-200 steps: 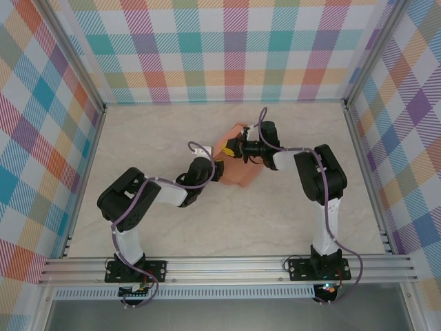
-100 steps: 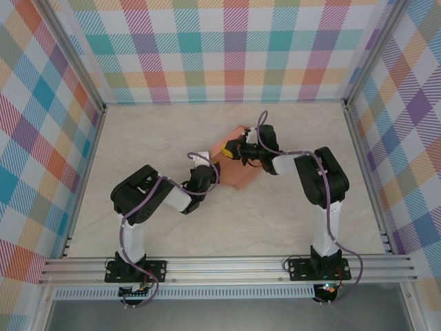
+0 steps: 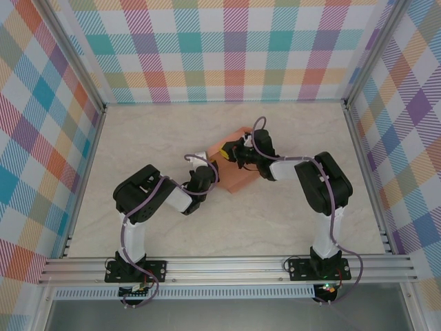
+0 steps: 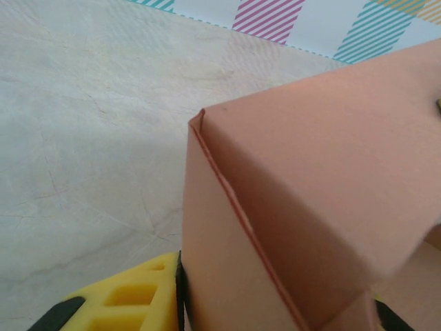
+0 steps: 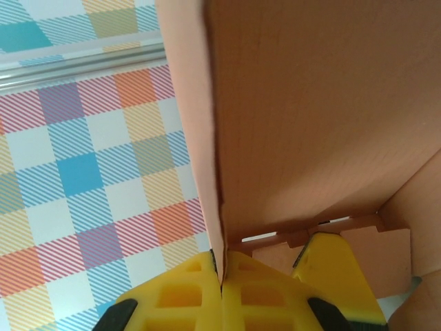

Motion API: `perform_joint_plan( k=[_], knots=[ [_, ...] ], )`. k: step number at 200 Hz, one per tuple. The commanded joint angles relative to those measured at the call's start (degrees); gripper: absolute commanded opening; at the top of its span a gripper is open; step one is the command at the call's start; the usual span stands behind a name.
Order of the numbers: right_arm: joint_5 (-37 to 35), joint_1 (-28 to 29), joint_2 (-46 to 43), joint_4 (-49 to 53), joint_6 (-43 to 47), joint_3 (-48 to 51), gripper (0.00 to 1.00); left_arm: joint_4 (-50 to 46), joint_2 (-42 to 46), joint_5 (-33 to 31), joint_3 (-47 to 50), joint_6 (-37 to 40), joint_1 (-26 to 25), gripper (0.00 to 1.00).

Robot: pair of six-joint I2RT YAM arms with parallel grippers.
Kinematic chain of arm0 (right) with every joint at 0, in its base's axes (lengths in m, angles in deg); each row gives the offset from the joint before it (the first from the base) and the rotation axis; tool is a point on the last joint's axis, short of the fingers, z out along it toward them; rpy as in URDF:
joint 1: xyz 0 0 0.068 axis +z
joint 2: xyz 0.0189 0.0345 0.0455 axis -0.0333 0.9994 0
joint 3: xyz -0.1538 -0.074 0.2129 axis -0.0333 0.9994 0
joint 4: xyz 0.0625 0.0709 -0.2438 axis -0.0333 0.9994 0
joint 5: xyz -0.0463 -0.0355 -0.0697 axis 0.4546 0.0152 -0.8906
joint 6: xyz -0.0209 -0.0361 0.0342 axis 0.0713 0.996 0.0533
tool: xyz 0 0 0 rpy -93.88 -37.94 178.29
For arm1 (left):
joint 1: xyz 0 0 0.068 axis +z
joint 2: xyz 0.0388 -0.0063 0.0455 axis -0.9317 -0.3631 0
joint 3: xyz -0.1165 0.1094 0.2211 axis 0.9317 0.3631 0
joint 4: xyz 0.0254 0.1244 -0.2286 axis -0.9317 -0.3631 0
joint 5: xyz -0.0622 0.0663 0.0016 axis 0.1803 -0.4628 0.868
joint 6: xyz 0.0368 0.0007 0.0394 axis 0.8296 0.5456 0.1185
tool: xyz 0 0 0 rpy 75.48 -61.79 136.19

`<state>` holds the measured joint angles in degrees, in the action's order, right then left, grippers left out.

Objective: Fold the paper box

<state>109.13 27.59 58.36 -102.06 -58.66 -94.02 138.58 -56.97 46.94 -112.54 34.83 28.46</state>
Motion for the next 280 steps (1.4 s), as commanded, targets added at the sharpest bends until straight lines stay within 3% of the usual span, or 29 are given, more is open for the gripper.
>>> perform_joint_plan(
  k=[1,35,111,149,210,223,263,280],
  knots=[
    [-1.07,1.65,-0.78,7.29,-1.23,1.70,0.00,0.92,0.64,-0.93,0.80,-2.37,-0.64,0.23],
    [-1.73,2.32,-1.22,8.39,-1.31,1.69,0.00,-1.10,1.69,-0.95,0.48,-0.86,-0.63,0.21],
    [-6.27,5.69,-5.10,16.69,-1.43,1.74,0.01,-10.69,7.02,-3.26,-1.98,-0.74,-0.31,0.07],
    [-5.71,5.62,-5.96,15.77,0.85,1.41,0.17,-11.50,8.19,-2.26,-0.36,-2.68,0.90,0.00],
    [-2.26,-2.10,-17.53,17.76,12.40,6.25,0.49,-15.19,14.06,0.77,3.45,-1.05,5.93,0.00],
    [-2.27,-2.93,-21.38,18.50,17.16,7.93,0.51,-16.08,15.27,1.24,3.47,-0.17,6.74,0.00],
    [-6.38,-10.58,-31.45,30.44,48.51,5.27,0.63,-20.46,17.97,7.70,1.83,3.47,9.34,0.00],
    [-2.04,-16.45,-30.56,32.04,54.47,3.63,0.64,-19.76,18.98,12.22,2.16,5.48,10.63,0.00]
  ],
)
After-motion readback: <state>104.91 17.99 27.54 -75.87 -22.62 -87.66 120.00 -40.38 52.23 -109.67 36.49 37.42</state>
